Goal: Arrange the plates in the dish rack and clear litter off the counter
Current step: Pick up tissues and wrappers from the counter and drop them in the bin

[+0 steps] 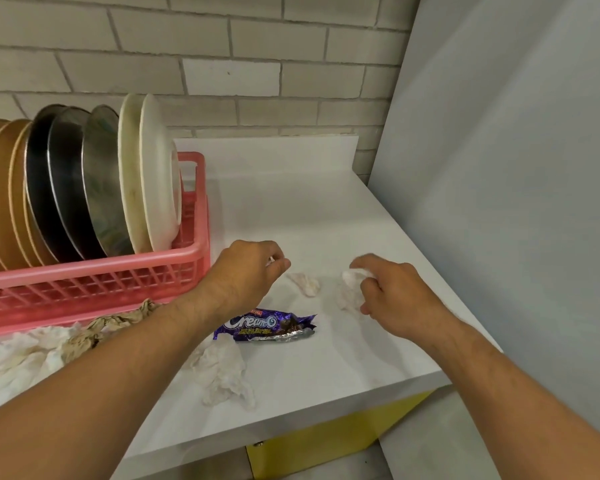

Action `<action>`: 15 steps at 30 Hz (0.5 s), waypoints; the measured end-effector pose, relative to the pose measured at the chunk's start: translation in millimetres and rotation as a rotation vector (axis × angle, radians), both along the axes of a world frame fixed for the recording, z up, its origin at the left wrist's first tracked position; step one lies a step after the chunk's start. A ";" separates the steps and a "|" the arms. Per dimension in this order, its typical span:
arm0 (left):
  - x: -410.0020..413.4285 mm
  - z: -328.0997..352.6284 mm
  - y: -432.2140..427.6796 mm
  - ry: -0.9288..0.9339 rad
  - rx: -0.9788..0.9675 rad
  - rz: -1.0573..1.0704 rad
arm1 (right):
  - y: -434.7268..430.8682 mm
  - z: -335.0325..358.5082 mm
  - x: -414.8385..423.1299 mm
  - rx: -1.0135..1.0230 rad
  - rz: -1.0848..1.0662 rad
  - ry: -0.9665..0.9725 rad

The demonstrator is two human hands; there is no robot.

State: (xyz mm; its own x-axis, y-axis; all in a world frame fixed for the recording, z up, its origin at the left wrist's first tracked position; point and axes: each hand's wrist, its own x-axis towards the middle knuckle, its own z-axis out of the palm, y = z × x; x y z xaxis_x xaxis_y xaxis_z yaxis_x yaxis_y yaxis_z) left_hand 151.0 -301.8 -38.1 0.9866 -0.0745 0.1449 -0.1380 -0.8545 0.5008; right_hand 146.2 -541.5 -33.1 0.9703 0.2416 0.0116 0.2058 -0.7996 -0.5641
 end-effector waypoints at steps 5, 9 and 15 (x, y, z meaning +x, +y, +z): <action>13.2 -12.5 -21.0 0.043 0.104 -0.073 | -10.4 -12.5 -4.7 0.105 -0.076 -0.001; 24.7 -21.4 -29.4 0.146 0.197 -0.036 | -14.7 -21.8 -12.9 0.228 -0.107 0.043; 27.7 -23.2 -31.3 0.264 0.218 -0.036 | -17.9 -31.9 -12.0 0.197 -0.174 0.003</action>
